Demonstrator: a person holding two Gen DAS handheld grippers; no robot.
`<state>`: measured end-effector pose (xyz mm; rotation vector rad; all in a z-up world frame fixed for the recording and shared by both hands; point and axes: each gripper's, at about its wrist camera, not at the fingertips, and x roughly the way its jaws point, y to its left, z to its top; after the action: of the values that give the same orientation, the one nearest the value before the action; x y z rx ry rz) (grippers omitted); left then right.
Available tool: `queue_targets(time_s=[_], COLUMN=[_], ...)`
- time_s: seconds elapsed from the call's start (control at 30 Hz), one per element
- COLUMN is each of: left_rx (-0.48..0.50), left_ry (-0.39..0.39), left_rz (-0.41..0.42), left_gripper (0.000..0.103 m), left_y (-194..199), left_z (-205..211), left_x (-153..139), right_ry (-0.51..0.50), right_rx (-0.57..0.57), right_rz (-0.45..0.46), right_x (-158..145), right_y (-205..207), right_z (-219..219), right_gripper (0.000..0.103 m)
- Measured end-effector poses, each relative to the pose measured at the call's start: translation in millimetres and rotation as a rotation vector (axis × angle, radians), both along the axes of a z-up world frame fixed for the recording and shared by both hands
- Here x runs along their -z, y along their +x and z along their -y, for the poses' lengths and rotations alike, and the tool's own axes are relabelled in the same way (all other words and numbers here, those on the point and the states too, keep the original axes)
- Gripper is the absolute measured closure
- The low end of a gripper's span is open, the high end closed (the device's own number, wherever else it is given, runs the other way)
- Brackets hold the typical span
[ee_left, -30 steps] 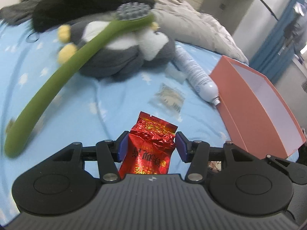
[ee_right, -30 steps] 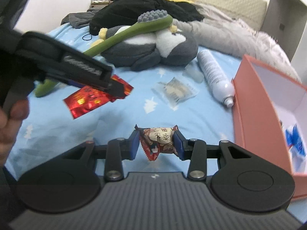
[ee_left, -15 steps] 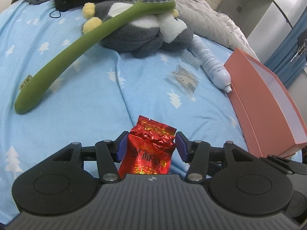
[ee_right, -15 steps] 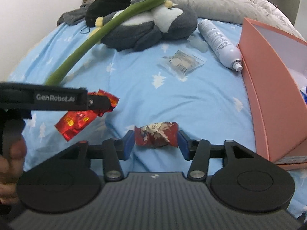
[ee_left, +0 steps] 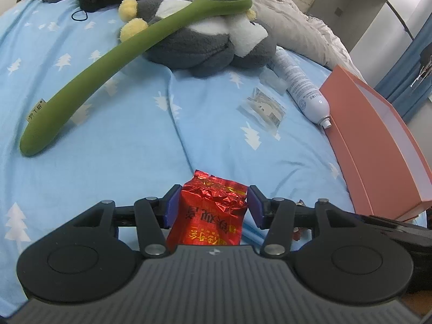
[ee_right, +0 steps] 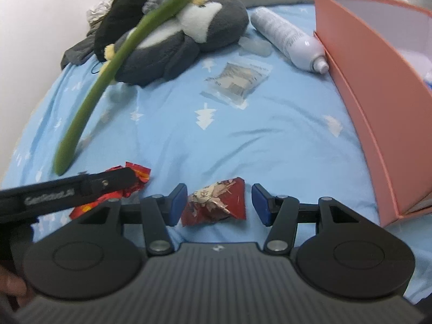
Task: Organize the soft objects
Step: 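Carry the tea packet with the left tool while the right tool carries the candy wrapper over the box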
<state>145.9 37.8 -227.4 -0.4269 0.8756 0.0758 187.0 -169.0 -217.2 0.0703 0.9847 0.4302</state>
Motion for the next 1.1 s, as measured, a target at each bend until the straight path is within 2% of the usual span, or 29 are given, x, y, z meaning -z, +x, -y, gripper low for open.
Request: queue_targets(time_s=[0.13,0.23,0.3,0.43,0.57,0.8,1.1], left_rx=[0.009,0.013,0.015,0.015,0.01,0.03,0.069], left_ry=[-0.001,0.001,0.0,0.002,0.002,-0.002,0.012], left_rz=[0.011,0.014,0.014,0.015,0.02,0.036,0.096], left_gripper=[0.045,0.045,0.045,0.045,0.045,0.045,0.045], left_y=[-1,-1,-1,-1,-2,-1,1], left_z=[1,2,3,2,2,9,28], left_x=[0,-1,-1,-2,-5,-21,-65], right_ry=[0.035,0.033,0.033,-0.029,-0.034,-0.015,0.011], right_rx=[0.019,0.0,-0.011,-0.032,-0.033,-0.034,-0.01], right_rz=[-0.058,-0.068,-0.066,-0.021,-0.003,0.031,0.127], right_x=[9,11,11,8,1,-20,-65], right_y=[5,2,0,-5,-9,-14,-21], right_z=[1,-3,-4,-7,-3,7,26], right_gripper=[0.049,0.053,0.057,0.062,0.063,0.063,0.063])
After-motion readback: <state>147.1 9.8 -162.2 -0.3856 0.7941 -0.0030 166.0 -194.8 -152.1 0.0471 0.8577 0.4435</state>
